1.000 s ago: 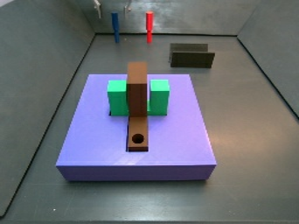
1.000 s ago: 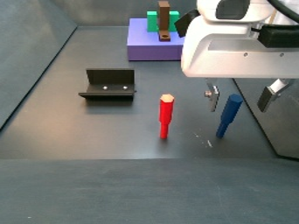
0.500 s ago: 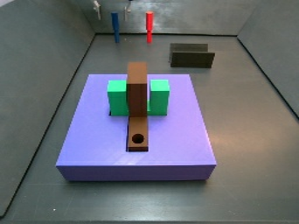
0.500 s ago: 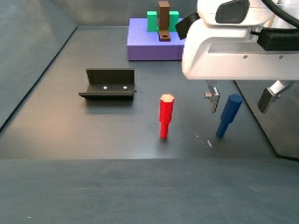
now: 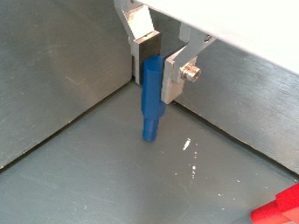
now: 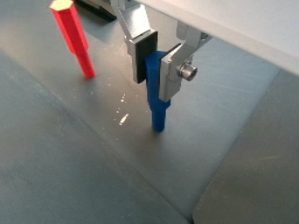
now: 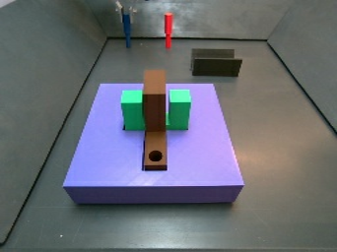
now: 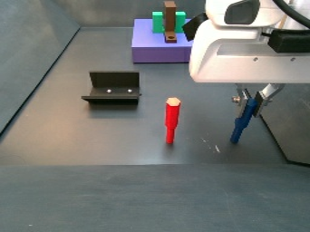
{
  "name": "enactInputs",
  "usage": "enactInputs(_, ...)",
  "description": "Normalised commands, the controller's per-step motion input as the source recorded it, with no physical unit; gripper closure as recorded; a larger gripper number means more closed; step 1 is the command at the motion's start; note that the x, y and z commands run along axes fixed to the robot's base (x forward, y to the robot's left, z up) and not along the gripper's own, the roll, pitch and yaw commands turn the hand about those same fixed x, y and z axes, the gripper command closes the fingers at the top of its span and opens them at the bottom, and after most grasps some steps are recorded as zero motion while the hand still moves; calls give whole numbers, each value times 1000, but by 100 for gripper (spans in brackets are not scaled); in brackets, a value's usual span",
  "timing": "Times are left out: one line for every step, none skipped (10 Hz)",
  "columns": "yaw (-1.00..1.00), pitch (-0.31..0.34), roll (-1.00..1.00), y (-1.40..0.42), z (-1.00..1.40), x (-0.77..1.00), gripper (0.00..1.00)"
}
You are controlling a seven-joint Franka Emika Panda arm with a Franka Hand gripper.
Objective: Pick up the blue object. Move up. Move to above the board. Insert the blue object.
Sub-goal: Pick up the blue object, then move up.
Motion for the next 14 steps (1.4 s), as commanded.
enactInputs(0,0,0,0,0,0,100)
enactInputs(0,0,0,0,0,0,100)
enactInputs(0,0,0,0,0,0,100)
enactInputs(0,0,0,0,0,0,100)
enactInputs(0,0,0,0,0,0,100)
enactInputs(0,0,0,0,0,0,100)
enactInputs(0,0,0,0,0,0,100)
enactInputs(0,0,0,0,0,0,100)
enactInputs(0,0,0,0,0,0,100)
enactInputs(0,0,0,0,0,0,100)
enactInputs(0,0,0,0,0,0,100)
enactInputs(0,0,0,0,0,0,100)
enactInputs(0,0,0,0,833,0,100)
enactInputs(41,3,-14,-10,840,-63,100)
